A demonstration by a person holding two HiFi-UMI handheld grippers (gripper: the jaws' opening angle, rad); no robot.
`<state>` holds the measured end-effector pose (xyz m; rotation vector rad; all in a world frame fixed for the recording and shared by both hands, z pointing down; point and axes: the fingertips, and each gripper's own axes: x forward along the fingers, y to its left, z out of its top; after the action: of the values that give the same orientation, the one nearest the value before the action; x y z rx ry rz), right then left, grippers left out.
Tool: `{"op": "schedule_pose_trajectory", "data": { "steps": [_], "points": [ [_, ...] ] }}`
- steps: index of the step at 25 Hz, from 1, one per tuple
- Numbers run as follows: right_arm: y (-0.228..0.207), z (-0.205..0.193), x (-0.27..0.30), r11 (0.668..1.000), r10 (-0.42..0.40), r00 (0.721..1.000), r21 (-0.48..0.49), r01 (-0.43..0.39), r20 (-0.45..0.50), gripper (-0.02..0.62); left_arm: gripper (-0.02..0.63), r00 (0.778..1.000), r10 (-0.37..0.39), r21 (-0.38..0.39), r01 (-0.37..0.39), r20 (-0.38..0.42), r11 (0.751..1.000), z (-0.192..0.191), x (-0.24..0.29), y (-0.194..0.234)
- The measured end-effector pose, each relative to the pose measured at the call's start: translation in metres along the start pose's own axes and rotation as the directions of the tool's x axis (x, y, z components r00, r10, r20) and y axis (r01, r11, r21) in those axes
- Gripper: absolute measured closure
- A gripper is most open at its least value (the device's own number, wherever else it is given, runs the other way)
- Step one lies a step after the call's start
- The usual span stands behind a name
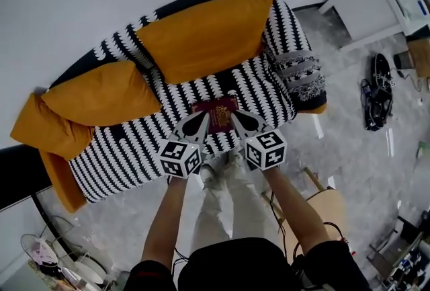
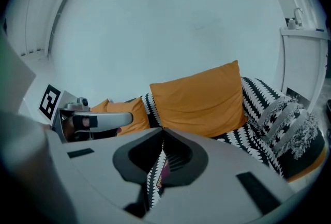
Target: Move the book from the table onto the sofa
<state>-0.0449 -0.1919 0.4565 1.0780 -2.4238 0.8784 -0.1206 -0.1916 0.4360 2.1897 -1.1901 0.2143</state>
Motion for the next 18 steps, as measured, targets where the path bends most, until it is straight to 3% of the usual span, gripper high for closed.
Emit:
{"op": "schedule_pose_trajectory", "data": {
  "steps": [18],
  "points": [
    [0.052, 0.066, -0.063, 0.998, 0.019, 0.996, -0.056, -0.015, 0.085, 0.578, 0.589, 0.992, -0.033, 0.016, 0.031, 0.126, 0.999, 0.077, -0.052, -0.061]
  ]
}}
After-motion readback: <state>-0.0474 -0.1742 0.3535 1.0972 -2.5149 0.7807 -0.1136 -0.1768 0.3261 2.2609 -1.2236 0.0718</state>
